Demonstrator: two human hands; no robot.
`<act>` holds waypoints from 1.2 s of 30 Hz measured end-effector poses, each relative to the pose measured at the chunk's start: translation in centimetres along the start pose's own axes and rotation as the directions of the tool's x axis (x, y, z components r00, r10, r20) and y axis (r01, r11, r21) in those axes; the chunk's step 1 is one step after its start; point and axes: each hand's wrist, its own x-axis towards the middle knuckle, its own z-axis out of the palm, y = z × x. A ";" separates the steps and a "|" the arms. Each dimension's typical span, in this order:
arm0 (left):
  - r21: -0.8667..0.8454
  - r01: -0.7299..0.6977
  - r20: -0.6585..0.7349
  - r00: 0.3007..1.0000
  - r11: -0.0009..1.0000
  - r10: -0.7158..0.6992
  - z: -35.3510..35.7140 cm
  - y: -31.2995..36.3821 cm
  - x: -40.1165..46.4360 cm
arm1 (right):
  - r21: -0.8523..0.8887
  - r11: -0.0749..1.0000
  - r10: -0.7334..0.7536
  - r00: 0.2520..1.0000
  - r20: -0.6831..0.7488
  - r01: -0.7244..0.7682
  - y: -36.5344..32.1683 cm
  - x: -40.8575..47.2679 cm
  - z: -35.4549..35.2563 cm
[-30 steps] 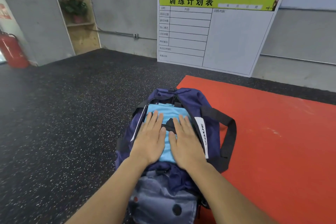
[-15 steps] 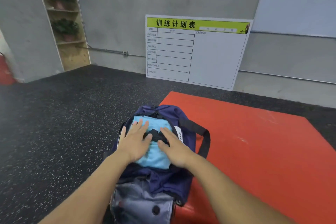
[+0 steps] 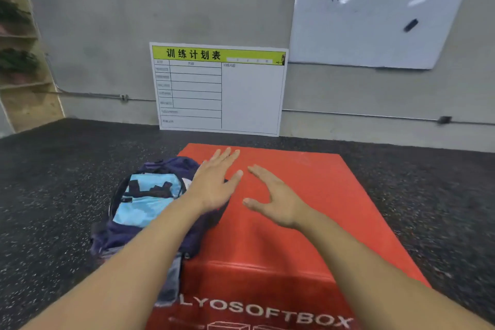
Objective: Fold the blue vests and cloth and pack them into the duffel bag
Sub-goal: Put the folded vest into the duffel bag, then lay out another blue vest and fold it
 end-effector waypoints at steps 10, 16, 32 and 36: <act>-0.059 -0.199 0.125 0.971 0.978 0.206 8.6 13.9 -1.8 | -0.077 0.980 0.169 0.973 -0.159 -0.183 7.9 -16.6 -8.3; -0.145 -0.294 0.229 0.919 0.945 0.321 15.6 21.5 -4.6 | -0.013 0.939 0.333 0.918 -0.213 -0.344 12.2 -27.8 -10.0; -0.316 -0.303 0.574 0.693 0.899 0.436 36.9 30.5 -17.4 | 0.282 0.618 0.785 0.593 -0.179 -0.733 23.1 -53.9 3.4; -0.281 -0.295 0.647 0.645 0.913 0.407 41.5 30.3 -20.1 | 0.336 0.517 0.851 0.514 -0.106 -0.787 24.4 -58.0 8.8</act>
